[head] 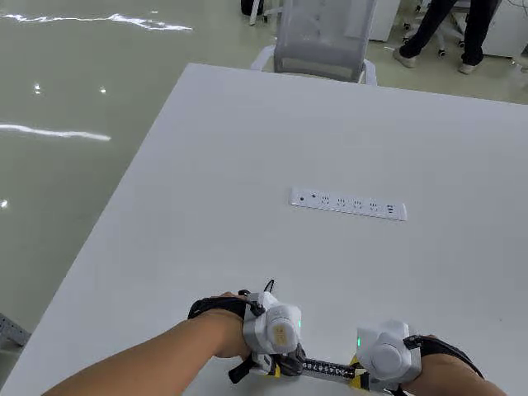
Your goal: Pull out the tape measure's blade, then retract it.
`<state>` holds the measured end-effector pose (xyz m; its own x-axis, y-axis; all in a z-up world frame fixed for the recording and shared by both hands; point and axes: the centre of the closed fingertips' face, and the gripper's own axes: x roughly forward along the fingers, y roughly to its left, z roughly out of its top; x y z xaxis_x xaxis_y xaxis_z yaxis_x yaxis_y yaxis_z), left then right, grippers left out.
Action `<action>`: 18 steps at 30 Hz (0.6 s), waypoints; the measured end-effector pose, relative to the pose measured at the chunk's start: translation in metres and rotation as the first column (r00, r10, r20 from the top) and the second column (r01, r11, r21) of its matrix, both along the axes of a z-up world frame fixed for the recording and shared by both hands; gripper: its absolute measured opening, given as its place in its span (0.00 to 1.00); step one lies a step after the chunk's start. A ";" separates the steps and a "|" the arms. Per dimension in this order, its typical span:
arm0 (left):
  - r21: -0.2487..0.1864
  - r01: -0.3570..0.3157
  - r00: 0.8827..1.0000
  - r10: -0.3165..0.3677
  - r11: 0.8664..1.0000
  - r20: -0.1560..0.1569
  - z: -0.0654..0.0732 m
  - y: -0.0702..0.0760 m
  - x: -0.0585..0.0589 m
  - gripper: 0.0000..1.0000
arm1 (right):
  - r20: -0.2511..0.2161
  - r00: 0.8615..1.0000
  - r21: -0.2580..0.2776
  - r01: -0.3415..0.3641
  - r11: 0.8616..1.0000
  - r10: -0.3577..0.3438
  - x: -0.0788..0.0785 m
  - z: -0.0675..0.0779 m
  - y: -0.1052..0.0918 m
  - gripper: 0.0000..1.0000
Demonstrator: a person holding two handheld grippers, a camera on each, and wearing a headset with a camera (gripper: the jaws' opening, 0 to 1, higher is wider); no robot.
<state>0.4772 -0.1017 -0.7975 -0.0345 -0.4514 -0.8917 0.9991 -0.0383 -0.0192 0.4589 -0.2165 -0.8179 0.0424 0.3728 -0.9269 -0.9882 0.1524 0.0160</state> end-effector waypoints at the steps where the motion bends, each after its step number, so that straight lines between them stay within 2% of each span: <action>1: 0.001 0.002 1.000 -0.002 1.000 0.002 0.000 0.000 0.000 0.34 | -0.001 1.000 -0.001 0.004 1.000 -0.004 0.000 0.000 -0.001 0.11; 18: 0.007 0.003 1.000 -0.003 1.000 0.010 0.000 0.000 0.000 0.34 | -0.007 1.000 -0.011 0.009 1.000 -0.009 -0.003 0.001 -0.012 0.11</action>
